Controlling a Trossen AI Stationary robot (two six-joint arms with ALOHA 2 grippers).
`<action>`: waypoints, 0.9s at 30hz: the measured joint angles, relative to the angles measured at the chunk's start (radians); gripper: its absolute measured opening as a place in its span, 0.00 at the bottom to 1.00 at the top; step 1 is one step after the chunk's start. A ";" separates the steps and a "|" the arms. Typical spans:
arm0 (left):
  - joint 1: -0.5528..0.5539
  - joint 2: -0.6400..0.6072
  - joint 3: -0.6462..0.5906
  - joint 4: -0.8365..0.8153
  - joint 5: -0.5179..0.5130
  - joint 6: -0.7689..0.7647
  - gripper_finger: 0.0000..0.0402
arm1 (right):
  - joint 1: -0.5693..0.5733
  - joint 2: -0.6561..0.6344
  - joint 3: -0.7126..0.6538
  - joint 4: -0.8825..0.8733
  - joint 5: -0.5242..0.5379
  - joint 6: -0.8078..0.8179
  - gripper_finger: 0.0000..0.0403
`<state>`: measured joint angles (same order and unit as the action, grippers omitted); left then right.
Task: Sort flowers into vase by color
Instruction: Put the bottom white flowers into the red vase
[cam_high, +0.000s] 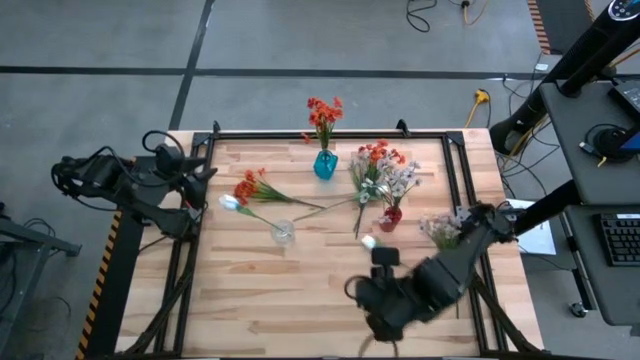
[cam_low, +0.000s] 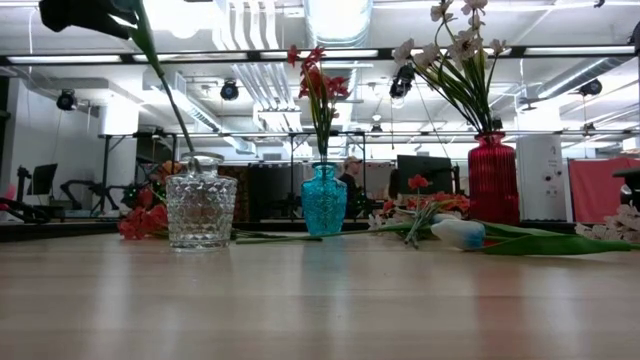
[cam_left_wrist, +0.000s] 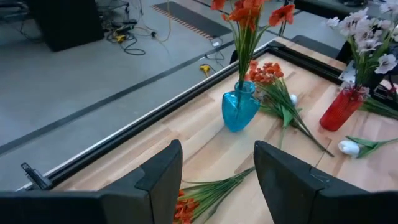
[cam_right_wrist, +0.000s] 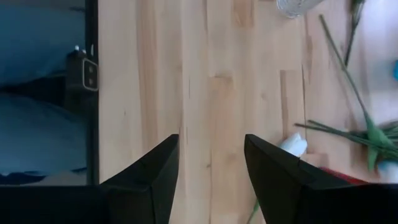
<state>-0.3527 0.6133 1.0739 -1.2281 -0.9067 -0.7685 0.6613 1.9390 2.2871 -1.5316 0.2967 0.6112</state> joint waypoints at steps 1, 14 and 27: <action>0.000 0.002 -0.002 0.002 0.000 0.000 0.45 | 0.022 -0.002 -0.011 -0.002 0.031 0.005 0.44; 0.000 0.030 -0.007 0.279 -0.001 0.240 0.45 | 0.131 -0.157 -0.208 0.014 0.410 -0.097 0.48; 0.000 0.035 -0.007 0.315 -0.003 0.270 0.45 | 0.111 -0.509 -0.730 0.497 0.500 -0.310 0.48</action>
<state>-0.3527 0.6479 1.0672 -0.9131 -0.9095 -0.4980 0.7718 1.4297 1.5567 -1.0342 0.7968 0.3016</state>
